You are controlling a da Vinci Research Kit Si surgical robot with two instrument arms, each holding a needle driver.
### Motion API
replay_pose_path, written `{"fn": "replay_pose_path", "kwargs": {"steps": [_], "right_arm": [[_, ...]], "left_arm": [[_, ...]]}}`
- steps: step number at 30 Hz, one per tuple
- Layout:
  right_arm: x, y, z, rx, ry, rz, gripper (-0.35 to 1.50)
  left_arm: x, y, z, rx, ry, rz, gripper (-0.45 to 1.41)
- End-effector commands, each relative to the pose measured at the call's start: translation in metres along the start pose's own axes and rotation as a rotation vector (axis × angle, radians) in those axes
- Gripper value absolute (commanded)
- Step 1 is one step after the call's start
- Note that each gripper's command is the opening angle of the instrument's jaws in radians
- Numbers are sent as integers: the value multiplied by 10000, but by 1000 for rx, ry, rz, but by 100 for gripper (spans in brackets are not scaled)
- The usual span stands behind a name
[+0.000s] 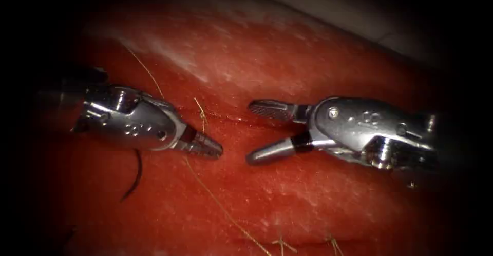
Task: Wound Closure
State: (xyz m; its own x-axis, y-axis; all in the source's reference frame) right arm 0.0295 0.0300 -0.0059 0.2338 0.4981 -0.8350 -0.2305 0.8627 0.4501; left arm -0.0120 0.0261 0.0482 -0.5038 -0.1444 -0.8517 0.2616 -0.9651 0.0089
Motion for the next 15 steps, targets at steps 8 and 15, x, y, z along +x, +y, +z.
{"fn": "replay_pose_path", "kwargs": {"steps": [8,15], "right_arm": [[-33,-5,46,36,16,-167,121],[-44,3,73,-11,28,-234,118]], "left_arm": [[-16,-14,-21,39,80,-30,-35],[-27,-14,-29,42,79,-29,-35]]}}
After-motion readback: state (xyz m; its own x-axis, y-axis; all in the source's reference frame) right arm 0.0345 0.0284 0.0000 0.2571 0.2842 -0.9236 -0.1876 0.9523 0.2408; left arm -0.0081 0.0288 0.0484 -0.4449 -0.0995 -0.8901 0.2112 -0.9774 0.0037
